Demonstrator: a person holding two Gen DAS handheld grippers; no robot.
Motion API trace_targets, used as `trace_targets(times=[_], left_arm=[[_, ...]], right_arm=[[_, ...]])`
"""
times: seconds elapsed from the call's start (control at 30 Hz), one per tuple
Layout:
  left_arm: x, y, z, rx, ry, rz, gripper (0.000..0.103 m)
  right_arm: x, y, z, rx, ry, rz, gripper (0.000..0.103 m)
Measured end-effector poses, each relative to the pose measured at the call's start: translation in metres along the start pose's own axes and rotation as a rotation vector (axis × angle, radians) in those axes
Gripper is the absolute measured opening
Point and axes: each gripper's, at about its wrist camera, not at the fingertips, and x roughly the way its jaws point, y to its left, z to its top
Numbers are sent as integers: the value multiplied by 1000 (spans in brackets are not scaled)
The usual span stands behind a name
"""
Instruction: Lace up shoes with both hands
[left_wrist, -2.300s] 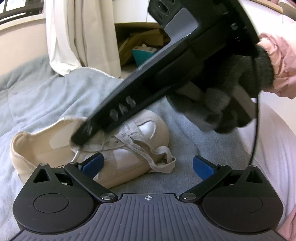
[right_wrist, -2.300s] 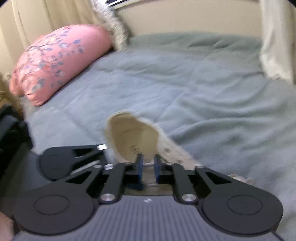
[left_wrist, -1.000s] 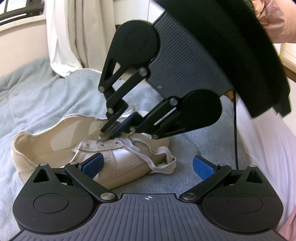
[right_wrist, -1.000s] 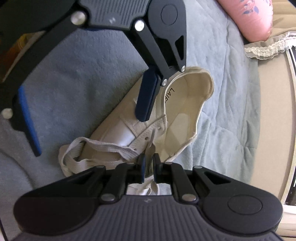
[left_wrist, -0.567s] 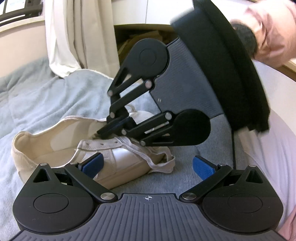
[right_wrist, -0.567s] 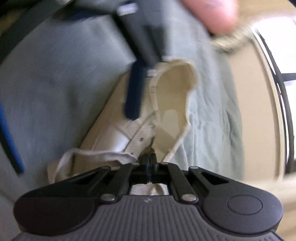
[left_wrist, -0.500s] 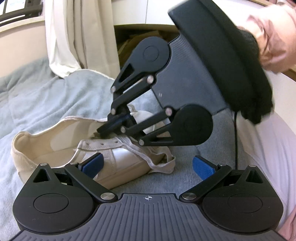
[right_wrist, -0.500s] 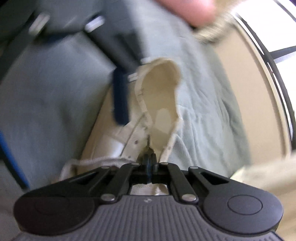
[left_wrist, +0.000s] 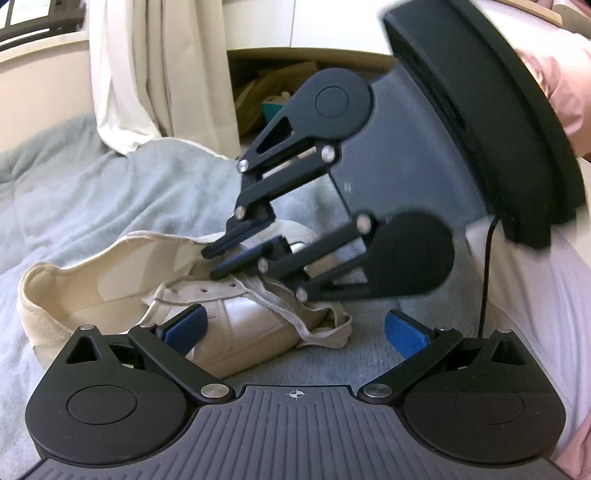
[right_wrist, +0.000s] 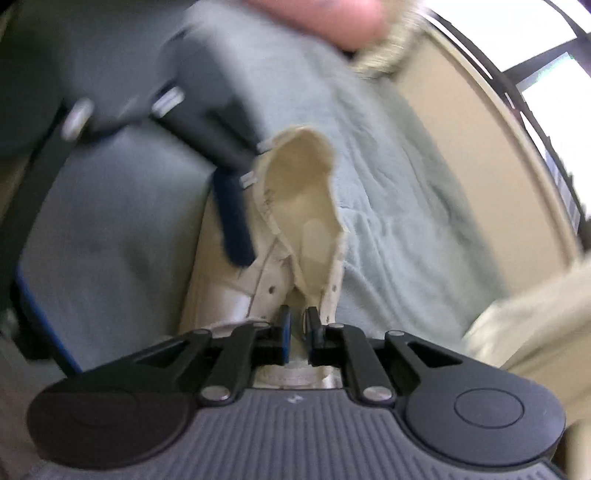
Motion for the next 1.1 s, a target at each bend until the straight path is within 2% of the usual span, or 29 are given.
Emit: trace_targets(times=[0.07, 0.13, 0.3, 0.47, 0.53, 0.67, 0.73, 0.83, 0.9, 1.03, 1.1], left_arm=[[-6, 5, -2, 6, 1, -16, 103], [-7, 6, -3, 7, 2, -16, 103], [-9, 8, -4, 1, -2, -18, 103], [-10, 9, -4, -1, -6, -19, 103], [-10, 9, -3, -2, -6, -20, 103], [-10, 11, -3, 2, -8, -20, 103], [-12, 11, -3, -1, -9, -20, 103], [-15, 11, -3, -6, -9, -18, 103], [-17, 10, -3, -9, -10, -18, 103], [-21, 8, -5, -8, -10, -15, 103], [-20, 6, -3, -20, -8, -27, 103]], right_arm=[[6, 3, 7, -80, 43, -1, 10], [14, -5, 14, -101, 90, 51, 11], [31, -43, 28, -17, 194, 221, 10], [49, -57, 30, 77, 240, 275, 9], [55, -67, 28, 162, 265, 327, 6], [70, -110, 18, 395, 310, 489, 5], [77, -120, 11, 472, 318, 536, 4], [78, -112, 11, 501, 289, 501, 3], [69, -102, 9, 535, 241, 446, 2], [36, -73, -10, 607, 40, 229, 0], [14, -61, -19, 710, -39, 149, 0]])
